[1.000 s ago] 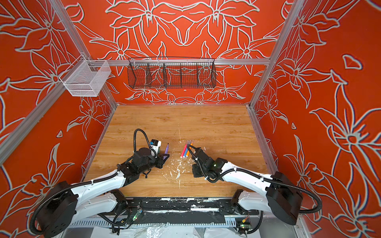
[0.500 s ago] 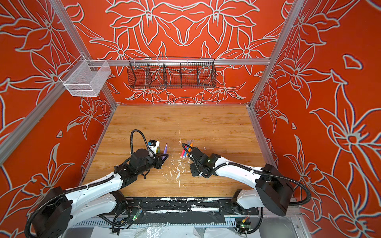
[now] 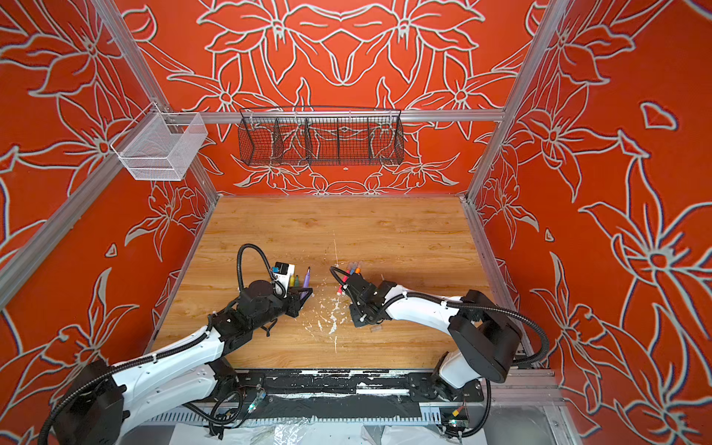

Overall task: Insert the pens into the pen caps
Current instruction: 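Lower the right gripper over a translucent cap on the table and close on it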

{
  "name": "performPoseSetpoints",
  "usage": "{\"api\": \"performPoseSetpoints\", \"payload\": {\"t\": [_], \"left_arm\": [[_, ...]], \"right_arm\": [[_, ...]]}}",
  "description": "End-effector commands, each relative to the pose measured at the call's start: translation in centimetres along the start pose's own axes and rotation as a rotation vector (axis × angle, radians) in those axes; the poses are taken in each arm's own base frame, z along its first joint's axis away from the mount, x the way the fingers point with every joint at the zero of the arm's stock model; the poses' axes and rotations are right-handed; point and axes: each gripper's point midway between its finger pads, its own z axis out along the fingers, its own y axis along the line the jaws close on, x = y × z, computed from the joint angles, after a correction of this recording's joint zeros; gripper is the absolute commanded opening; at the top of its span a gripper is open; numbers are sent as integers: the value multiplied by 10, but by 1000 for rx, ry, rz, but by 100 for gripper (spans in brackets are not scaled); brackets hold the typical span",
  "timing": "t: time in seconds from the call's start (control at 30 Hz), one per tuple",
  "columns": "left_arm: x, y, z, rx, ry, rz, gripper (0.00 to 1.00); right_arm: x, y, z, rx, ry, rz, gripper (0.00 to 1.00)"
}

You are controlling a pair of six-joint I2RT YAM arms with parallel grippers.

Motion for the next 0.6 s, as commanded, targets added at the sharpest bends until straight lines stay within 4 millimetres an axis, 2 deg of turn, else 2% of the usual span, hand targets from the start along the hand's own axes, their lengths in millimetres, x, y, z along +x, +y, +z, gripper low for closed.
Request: {"api": "performPoseSetpoints", "payload": {"t": [0.0, 0.57], "left_arm": [[2, 3, -2, -9, 1, -5, 0], [-4, 0, -6, -2, -20, 5, 0]], "right_arm": [[0, -2, 2, 34, 16, -22, 30], [2, -6, 17, 88, 58, -24, 28]]}}
